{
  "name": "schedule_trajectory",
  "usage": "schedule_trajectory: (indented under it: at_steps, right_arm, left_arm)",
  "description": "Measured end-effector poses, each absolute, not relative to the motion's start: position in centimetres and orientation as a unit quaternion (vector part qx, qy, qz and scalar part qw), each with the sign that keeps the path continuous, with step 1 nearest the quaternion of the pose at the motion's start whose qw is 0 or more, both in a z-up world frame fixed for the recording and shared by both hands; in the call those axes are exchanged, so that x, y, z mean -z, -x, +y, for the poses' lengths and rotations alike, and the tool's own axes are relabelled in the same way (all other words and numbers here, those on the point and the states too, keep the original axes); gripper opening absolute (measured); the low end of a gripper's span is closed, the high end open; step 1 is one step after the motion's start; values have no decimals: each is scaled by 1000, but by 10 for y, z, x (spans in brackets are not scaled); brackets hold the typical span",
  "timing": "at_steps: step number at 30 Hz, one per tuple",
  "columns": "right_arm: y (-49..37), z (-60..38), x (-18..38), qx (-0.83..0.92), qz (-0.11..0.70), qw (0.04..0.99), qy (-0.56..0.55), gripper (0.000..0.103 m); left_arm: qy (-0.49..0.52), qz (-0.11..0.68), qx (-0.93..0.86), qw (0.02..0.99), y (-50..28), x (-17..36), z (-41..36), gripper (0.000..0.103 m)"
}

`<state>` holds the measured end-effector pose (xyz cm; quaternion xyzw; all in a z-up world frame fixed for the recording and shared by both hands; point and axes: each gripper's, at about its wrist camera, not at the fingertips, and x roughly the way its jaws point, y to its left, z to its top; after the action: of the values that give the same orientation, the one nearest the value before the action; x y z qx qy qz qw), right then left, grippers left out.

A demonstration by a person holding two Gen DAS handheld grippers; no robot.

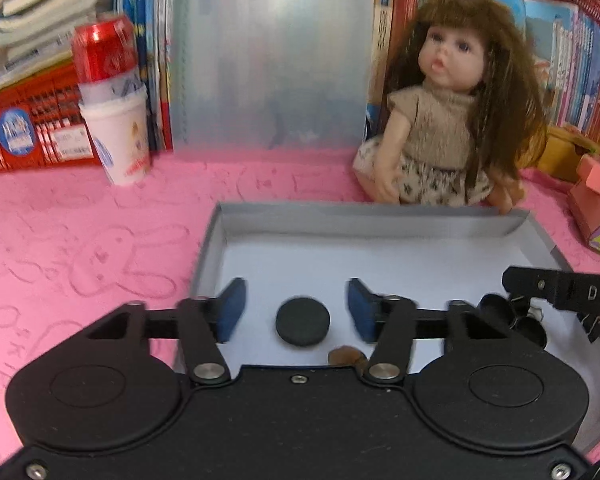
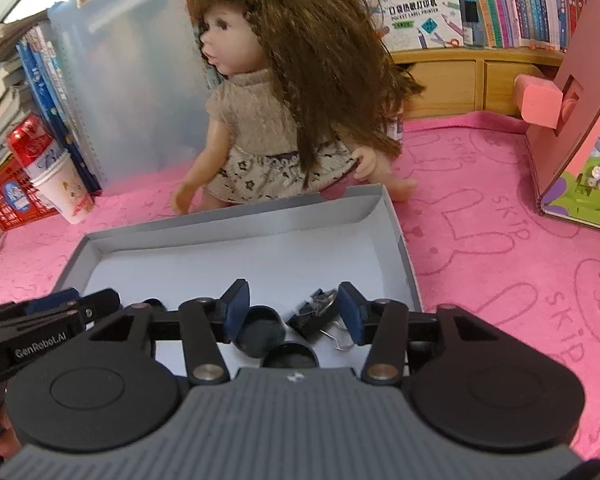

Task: Organize rigid objects
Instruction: 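Lower and open both grippers to drop the clip and lid into the tray, then withdraw both open grippers away from the tray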

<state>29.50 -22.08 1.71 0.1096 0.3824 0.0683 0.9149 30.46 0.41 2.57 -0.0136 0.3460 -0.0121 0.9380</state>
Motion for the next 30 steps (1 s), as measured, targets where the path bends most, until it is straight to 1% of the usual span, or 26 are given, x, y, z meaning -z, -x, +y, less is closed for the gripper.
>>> schedule_trajectory:
  at_steps: [2,3,9,19,30]
  right_arm:
    - [-290,-220,-21,-74,375,918,-105,70]
    - [-287,-220,-24,-79,371,919,-103,74]
    - [-256,-217,-43,-107,329,936,-66,84]
    - [-192,-222,-57,-149,288,945,-49,89]
    - [-121,-217,-59,-168,245,955,2,94]
  left_arm:
    - [12,334,14,942,-299,-34,5,66]
    - [11,330,15,944,-296,-38,5,68]
    - [7,303,32,952,-264,-57,5,77]
    - [-5,279,87,956,-192,-63,-1,77]
    - [-6,255,119,959,-117,-60,-3,78]
